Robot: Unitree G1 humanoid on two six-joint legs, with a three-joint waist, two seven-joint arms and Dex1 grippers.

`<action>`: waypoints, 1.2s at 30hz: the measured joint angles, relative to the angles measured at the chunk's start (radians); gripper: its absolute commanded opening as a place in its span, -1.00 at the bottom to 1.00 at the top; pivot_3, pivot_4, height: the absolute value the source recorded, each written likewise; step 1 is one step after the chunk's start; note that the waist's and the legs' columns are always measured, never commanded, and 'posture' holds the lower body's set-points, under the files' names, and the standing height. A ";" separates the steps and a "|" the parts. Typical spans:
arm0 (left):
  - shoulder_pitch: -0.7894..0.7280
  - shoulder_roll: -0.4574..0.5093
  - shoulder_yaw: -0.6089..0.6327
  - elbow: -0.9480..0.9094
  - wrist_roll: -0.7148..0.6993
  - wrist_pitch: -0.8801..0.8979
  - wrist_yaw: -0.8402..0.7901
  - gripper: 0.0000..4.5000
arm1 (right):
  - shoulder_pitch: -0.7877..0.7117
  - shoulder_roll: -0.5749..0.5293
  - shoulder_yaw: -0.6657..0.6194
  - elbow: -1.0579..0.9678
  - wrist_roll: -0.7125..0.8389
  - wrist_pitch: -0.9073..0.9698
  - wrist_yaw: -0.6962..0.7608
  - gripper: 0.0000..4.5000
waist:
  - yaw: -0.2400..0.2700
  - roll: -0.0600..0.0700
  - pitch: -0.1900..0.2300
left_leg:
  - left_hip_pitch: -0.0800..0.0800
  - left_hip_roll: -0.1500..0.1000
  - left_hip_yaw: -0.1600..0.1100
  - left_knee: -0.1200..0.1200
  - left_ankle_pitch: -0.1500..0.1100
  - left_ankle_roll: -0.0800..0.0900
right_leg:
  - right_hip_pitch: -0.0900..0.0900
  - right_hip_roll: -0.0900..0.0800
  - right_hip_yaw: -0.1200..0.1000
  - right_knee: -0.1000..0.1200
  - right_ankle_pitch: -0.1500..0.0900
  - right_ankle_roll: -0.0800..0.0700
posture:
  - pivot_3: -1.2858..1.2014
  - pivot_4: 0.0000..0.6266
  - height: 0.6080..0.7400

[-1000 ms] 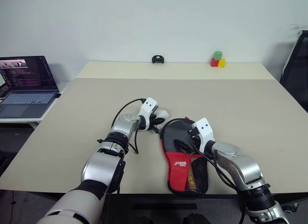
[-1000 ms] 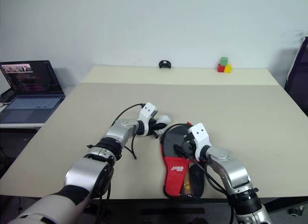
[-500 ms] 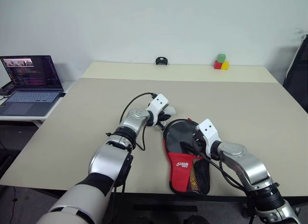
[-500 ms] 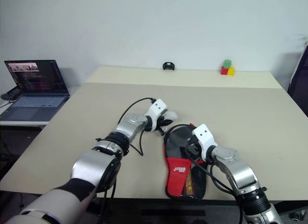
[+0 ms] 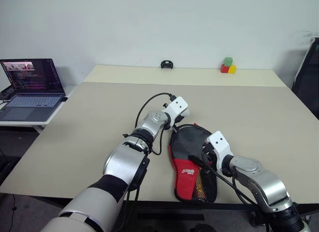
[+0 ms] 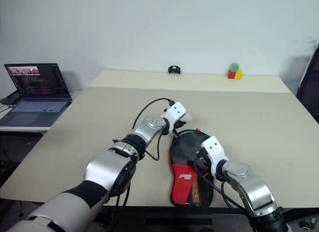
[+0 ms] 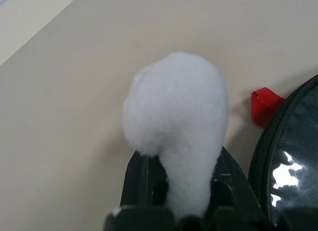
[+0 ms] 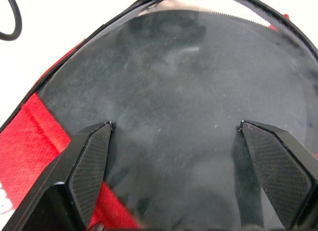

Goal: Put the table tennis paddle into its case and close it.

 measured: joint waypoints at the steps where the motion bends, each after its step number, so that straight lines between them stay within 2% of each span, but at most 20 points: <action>1: 0.000 -0.001 -0.002 0.001 0.010 -0.002 0.007 -0.88 | 0.003 0.002 0.000 -0.005 0.000 0.003 -0.005 1.00 | 0.000 0.000 0.000 | 0.000 0.000 0.000 0.000 0.000 0.000 | 0.000 0.000 0.000 0.000 0.000 0.000 | 0.03 -0.52 1.00; 10: -0.011 -0.040 -0.061 0.015 0.116 -0.047 0.074 -0.88 | 0.052 0.061 -0.001 -0.068 -0.005 0.037 -0.083 1.00 | -0.001 0.000 0.000 | 0.000 0.000 -0.001 -0.002 0.000 0.000 | 0.000 0.000 0.000 -0.001 0.000 0.000 | 0.03 -0.52 1.00; 28: -0.094 -0.123 -0.076 0.046 0.198 -0.063 0.196 -0.88 | 0.171 0.161 0.022 -0.195 -0.017 0.071 -0.218 1.00 | -0.001 -0.002 -0.002 | 0.002 0.000 -0.001 -0.009 0.000 -0.001 | 0.000 0.000 -0.003 -0.003 -0.001 0.001 | 0.03 -0.52 1.00; 36: -0.136 -0.196 -0.102 0.077 0.256 -0.065 0.258 -0.88 | 0.195 0.211 0.022 -0.216 -0.029 0.080 -0.272 1.00 | 0.001 -0.002 -0.002 | 0.002 0.000 -0.001 -0.009 0.000 -0.001 | 0.000 0.000 -0.004 -0.003 -0.002 0.004 | 0.03 -0.52 1.00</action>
